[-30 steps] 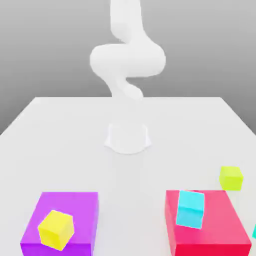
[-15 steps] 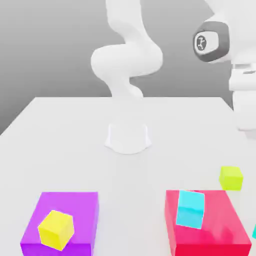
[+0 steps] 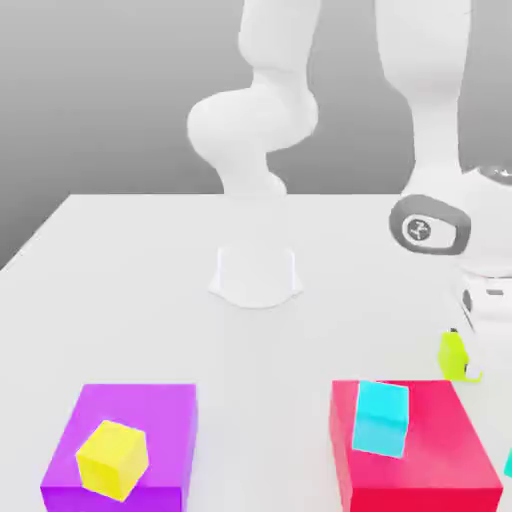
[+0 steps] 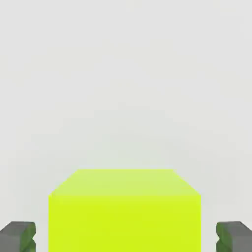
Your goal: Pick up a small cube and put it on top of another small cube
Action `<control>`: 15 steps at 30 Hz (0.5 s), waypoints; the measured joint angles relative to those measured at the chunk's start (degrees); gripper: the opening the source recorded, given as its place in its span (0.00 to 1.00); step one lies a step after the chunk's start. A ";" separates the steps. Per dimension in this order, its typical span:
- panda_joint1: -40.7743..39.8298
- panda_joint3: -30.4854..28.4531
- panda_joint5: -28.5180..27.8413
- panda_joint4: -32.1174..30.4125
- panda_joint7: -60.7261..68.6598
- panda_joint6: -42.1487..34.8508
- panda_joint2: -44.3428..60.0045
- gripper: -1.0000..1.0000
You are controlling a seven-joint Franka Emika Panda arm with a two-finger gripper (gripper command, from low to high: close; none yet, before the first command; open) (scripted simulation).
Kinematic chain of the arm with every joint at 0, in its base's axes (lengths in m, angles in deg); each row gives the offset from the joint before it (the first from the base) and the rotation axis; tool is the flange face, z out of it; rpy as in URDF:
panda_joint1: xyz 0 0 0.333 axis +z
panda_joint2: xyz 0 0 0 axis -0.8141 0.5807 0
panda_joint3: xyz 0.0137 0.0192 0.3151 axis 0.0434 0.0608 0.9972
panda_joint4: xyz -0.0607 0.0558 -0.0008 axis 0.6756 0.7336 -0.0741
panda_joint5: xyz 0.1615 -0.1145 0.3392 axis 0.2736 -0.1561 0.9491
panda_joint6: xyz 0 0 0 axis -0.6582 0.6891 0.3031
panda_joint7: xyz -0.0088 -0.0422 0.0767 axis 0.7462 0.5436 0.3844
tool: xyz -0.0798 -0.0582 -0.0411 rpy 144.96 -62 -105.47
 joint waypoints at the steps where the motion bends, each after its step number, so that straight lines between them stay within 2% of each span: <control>1: -0.01 0.01 -0.04 0.00 -0.04 -0.02 0.00 0.00; 5: -0.65 0.83 0.65 -0.26 0.52 -1.02 -1.23 0.00; 10: -3.45 5.35 8.54 -2.04 6.46 -8.67 -10.83 0.00; 15: -5.78 3.99 9.43 6.40 10.95 -15.48 -9.18 0.00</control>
